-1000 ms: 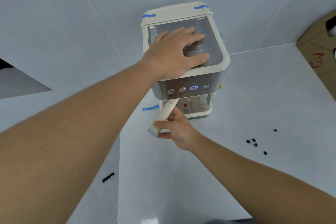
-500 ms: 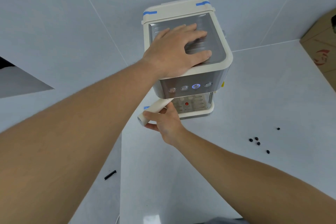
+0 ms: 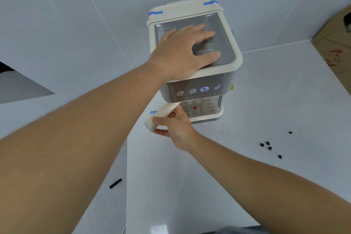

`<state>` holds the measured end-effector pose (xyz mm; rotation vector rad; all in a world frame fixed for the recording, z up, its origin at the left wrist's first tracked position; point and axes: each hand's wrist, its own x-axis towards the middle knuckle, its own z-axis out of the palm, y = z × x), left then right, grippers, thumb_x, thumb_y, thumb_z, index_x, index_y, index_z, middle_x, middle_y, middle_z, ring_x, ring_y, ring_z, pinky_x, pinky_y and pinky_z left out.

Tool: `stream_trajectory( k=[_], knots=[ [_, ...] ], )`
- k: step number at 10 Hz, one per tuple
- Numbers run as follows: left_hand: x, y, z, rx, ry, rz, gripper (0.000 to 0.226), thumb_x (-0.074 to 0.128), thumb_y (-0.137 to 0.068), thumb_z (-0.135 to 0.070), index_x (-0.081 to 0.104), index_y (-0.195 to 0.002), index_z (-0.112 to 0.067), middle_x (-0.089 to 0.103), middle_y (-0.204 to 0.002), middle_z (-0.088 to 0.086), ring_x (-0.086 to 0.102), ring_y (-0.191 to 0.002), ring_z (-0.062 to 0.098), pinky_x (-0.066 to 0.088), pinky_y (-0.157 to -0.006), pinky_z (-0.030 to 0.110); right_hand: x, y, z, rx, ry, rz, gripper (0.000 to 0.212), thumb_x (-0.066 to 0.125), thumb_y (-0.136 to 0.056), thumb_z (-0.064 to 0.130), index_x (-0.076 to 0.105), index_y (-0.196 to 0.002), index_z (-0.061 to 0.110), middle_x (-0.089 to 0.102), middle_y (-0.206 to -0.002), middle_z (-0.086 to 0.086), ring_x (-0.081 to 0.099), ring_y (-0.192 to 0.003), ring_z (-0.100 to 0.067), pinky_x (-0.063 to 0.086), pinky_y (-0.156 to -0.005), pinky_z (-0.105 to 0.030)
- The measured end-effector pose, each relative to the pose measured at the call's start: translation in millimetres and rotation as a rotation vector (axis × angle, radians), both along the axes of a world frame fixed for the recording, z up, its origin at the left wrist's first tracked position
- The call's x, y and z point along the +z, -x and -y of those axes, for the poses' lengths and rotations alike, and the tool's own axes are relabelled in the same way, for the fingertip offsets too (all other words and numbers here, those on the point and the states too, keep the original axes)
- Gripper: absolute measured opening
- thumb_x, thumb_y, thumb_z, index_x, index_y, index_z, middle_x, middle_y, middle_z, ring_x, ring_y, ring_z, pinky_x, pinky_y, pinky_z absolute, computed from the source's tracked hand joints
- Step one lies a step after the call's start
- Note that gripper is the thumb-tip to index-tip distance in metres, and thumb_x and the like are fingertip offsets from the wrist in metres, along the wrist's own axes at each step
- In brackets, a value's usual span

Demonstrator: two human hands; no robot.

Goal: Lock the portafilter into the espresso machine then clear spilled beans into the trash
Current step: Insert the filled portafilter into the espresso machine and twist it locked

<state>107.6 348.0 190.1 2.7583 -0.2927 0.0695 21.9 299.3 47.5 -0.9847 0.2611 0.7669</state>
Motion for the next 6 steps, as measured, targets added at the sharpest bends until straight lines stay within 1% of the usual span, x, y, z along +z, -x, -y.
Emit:
stream_trajectory(
  k=[1, 2, 3, 4, 5, 6],
  knots=[
    [1, 0, 1, -0.002, 0.001, 0.003, 0.061, 0.049, -0.084, -0.065, 0.044, -0.141, -0.043, 0.030, -0.158, -0.012, 0.021, -0.146, 0.007, 0.012, -0.120, 0.039, 3, -2, -1, 0.008, -0.011, -0.001, 0.060, 0.074, -0.071, -0.011, 0.051, -0.121, 0.011, 0.060, -0.109, -0.009, 0.066, -0.094, -0.024, 0.060, -0.070, -0.040],
    [1, 0, 0, 0.002, 0.003, -0.003, 0.061, 0.049, -0.084, -0.066, 0.043, -0.141, -0.043, 0.030, -0.158, -0.013, 0.021, -0.146, 0.007, 0.012, -0.120, 0.039, 5, -3, -8, -0.013, -0.006, -0.013, 0.060, 0.074, -0.070, -0.011, 0.049, -0.120, 0.011, 0.058, -0.122, -0.019, 0.066, -0.097, -0.026, 0.061, -0.068, -0.040],
    [1, 1, 1, 0.001, 0.009, -0.005, 0.061, 0.049, -0.085, -0.065, 0.044, -0.141, -0.042, 0.030, -0.158, -0.012, 0.021, -0.146, 0.008, 0.012, -0.120, 0.039, 5, -2, -10, -0.017, -0.024, -0.020, 0.056, 0.071, -0.068, -0.011, 0.050, -0.113, 0.016, 0.059, -0.116, -0.017, 0.065, -0.096, -0.029, 0.059, -0.066, -0.038],
    [2, 2, 1, 0.004, 0.017, -0.007, 0.061, 0.049, -0.084, -0.065, 0.043, -0.141, -0.043, 0.030, -0.158, -0.013, 0.021, -0.146, 0.007, 0.012, -0.120, 0.039, -4, 8, 9, 0.016, -0.005, -0.002, 0.052, 0.060, -0.074, -0.015, 0.048, -0.114, 0.016, 0.058, -0.089, -0.008, 0.065, -0.078, -0.028, 0.058, -0.079, -0.048],
    [2, 2, 1, 0.004, 0.021, -0.011, 0.061, 0.049, -0.085, -0.065, 0.043, -0.141, -0.043, 0.030, -0.158, -0.014, 0.020, -0.146, 0.007, 0.011, -0.120, 0.038, -4, 12, 29, 0.001, -0.018, -0.034, 0.041, 0.052, -0.076, -0.017, 0.049, -0.102, 0.014, 0.049, -0.080, -0.010, 0.053, -0.064, -0.025, 0.058, -0.073, -0.049],
    [2, 3, 1, 0.004, 0.015, -0.009, 0.061, 0.049, -0.085, -0.065, 0.043, -0.141, -0.042, 0.030, -0.158, -0.014, 0.020, -0.146, 0.008, 0.011, -0.120, 0.038, 3, 13, 41, 0.029, 0.043, -0.034, 0.038, 0.053, -0.079, -0.012, 0.049, -0.108, 0.011, 0.050, -0.080, -0.013, 0.054, -0.059, -0.025, 0.056, -0.064, -0.041]
  ],
)
